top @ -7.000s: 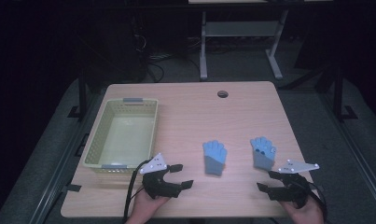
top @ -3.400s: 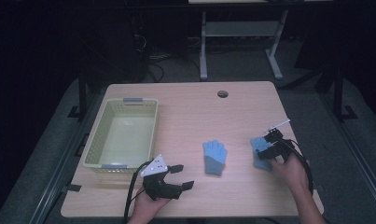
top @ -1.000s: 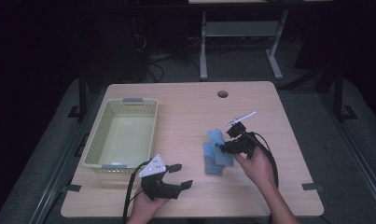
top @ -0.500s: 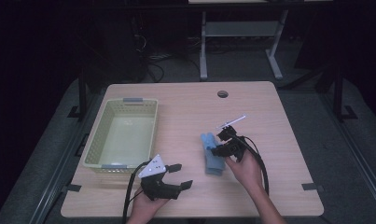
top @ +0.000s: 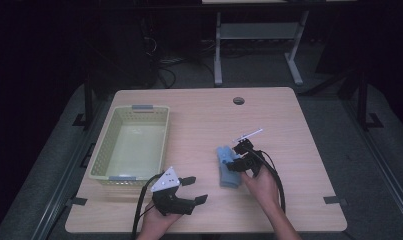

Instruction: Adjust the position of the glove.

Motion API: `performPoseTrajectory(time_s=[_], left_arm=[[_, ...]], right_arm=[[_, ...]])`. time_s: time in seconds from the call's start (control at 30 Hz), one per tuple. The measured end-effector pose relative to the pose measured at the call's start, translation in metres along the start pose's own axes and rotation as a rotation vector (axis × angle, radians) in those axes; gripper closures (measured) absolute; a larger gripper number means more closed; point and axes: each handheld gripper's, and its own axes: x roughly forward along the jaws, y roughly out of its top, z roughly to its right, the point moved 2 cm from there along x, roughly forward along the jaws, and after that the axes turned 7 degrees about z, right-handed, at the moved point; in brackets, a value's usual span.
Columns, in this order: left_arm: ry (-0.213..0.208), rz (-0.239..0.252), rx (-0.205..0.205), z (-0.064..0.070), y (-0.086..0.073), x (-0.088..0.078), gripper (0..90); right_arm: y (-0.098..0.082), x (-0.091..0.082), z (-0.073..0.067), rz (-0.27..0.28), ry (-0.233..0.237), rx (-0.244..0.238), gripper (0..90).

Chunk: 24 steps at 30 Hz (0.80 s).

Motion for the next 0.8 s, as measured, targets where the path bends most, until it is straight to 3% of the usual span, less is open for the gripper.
performPoseTrajectory(time_s=[0.37, 0.47, 0.63, 0.8], left_arm=[[0.000, 0.001, 0.001, 0.0006, 0.0002, -0.0001, 25.4], [0.000, -0.001, 0.004, 0.0003, 0.0003, -0.0004, 25.4], [-0.001, 0.000, 0.003, 0.0007, 0.0002, 0.0000, 25.4], [-0.002, -0.002, 0.007, 0.0011, 0.0001, 0.0005, 25.4]], right_arm=[[0.0021, -0.0021, 0.0005, 0.009, -0.005, -0.001, 50.7], [0.0036, -0.0056, 0.0029, 0.032, 0.001, 0.007, 51.9], [0.0037, -0.0079, 0.0053, 0.039, 0.008, 0.014, 64.7], [0.0029, -0.0013, 0.0080, 0.006, 0.001, 0.014, 68.1]])
